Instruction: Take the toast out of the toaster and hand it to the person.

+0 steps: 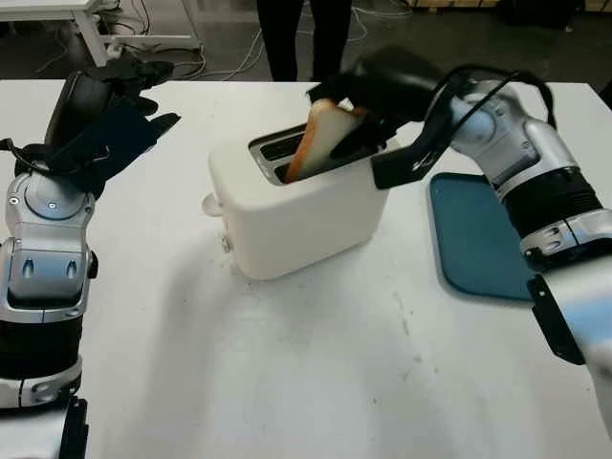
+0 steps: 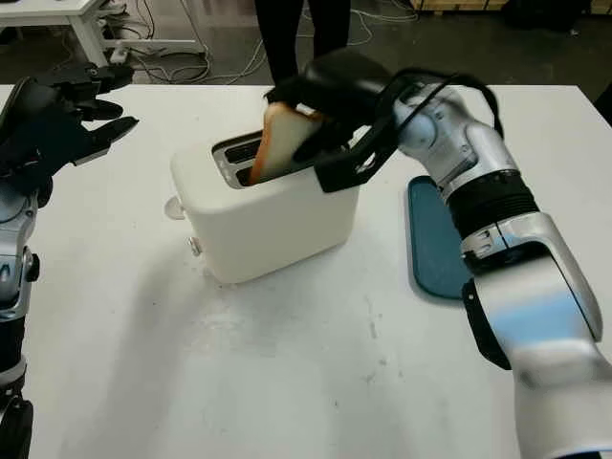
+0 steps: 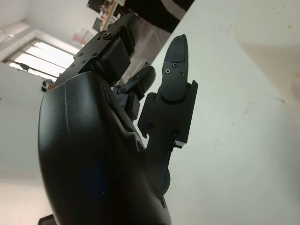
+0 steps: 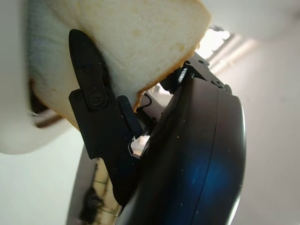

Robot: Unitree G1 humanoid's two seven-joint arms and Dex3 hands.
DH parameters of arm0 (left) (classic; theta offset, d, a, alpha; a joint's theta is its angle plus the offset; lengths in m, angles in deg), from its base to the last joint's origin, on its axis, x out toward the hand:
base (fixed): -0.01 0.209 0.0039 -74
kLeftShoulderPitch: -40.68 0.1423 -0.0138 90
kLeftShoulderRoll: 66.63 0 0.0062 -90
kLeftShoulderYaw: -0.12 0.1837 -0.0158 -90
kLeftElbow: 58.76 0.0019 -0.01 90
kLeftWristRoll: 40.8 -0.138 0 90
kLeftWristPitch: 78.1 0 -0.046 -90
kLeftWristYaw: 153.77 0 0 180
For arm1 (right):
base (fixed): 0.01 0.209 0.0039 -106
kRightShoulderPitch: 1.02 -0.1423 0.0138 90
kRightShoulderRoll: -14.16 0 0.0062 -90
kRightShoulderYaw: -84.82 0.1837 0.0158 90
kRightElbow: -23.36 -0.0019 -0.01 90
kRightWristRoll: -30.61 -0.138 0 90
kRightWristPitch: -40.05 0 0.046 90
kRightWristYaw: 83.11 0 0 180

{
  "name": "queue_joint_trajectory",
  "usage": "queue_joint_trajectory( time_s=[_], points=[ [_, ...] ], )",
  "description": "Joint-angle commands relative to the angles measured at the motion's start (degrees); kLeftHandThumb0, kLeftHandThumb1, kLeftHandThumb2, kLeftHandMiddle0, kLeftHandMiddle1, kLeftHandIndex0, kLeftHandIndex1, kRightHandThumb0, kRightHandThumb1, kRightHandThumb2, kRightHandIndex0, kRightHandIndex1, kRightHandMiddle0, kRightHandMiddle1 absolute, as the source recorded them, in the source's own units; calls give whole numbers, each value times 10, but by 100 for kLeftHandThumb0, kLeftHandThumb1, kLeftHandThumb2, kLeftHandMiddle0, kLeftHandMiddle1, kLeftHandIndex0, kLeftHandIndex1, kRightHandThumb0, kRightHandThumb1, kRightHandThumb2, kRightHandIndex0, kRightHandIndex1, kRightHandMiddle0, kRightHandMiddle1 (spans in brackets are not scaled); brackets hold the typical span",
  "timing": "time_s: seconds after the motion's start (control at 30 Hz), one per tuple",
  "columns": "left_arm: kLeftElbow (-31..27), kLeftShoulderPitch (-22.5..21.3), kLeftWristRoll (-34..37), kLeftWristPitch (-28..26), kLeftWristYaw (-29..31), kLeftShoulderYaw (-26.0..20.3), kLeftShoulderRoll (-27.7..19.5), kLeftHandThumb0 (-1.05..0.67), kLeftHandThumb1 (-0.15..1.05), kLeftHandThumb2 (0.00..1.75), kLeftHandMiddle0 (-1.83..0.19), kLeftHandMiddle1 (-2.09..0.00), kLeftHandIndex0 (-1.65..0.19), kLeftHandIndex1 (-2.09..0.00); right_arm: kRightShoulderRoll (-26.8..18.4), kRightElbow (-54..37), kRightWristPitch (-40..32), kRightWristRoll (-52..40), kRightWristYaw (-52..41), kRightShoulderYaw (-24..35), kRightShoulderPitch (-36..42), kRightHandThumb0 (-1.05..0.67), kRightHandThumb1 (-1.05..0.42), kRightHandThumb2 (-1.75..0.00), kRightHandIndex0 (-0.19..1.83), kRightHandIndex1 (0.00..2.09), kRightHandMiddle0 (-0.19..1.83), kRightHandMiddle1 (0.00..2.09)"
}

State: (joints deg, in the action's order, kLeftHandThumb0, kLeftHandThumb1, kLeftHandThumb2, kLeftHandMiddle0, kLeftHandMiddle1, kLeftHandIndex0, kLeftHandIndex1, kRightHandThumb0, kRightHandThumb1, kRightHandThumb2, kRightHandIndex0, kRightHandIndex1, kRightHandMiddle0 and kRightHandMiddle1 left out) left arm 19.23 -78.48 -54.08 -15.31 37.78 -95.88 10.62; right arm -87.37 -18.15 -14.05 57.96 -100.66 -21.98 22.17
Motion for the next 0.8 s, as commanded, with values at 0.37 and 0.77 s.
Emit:
queue_joint_trajectory(
  time_s=[0.37,0.77],
  points=[
    [-7,3,2,-7,-4,-4,2,-31,92,16,-40,-66,-63,0,-19,129,-6,-154,-35,130,-93,-55,-92,-34,97,175,75,175],
    [-9,7,4,-6,-3,-6,1,-30,92,19,-41,-65,-63,0,-6,179,-172,-245,16,231,-76,-51,-92,-32,109,175,88,175]
  ],
)
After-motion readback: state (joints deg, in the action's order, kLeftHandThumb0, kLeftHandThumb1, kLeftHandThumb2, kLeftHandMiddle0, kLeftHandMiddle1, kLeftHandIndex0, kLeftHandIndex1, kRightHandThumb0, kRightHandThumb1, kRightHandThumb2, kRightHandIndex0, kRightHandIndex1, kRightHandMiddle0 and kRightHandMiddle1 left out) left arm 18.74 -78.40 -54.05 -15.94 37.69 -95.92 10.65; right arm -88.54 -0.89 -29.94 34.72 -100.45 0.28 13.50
